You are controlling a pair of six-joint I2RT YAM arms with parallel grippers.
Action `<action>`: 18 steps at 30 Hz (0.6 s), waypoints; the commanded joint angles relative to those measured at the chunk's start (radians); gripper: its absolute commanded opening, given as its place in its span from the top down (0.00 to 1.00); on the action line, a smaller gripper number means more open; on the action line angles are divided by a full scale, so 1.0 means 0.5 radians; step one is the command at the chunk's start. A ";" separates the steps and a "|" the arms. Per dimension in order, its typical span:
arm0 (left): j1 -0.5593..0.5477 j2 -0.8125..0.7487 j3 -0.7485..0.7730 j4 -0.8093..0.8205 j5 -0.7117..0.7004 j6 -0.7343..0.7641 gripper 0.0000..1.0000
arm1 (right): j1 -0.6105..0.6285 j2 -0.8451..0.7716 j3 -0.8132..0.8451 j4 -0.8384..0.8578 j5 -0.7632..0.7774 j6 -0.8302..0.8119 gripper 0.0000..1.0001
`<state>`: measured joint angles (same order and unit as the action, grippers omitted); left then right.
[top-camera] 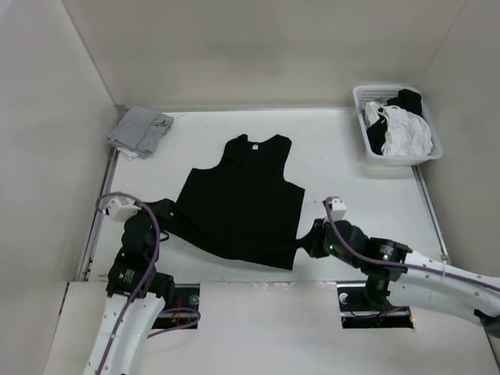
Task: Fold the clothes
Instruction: Fold the tank top
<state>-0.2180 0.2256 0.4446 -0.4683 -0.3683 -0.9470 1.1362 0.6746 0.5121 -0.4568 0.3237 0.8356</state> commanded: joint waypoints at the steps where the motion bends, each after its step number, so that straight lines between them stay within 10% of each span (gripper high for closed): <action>1: 0.014 0.443 0.056 0.551 -0.030 0.019 0.98 | -0.392 0.172 0.138 0.458 -0.076 -0.183 0.95; 9: 0.076 1.827 0.579 1.519 -0.027 0.053 0.98 | -1.411 0.923 0.586 1.048 -0.678 -0.383 0.95; 18: 0.137 3.042 1.524 1.572 0.065 0.096 0.98 | -1.826 1.987 1.453 1.138 -0.868 -0.416 0.95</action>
<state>-0.1646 1.6569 1.0950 0.2596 -0.3515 -0.9157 0.2596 1.5623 1.1126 0.0422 -0.0536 0.6521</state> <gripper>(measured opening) 0.025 0.053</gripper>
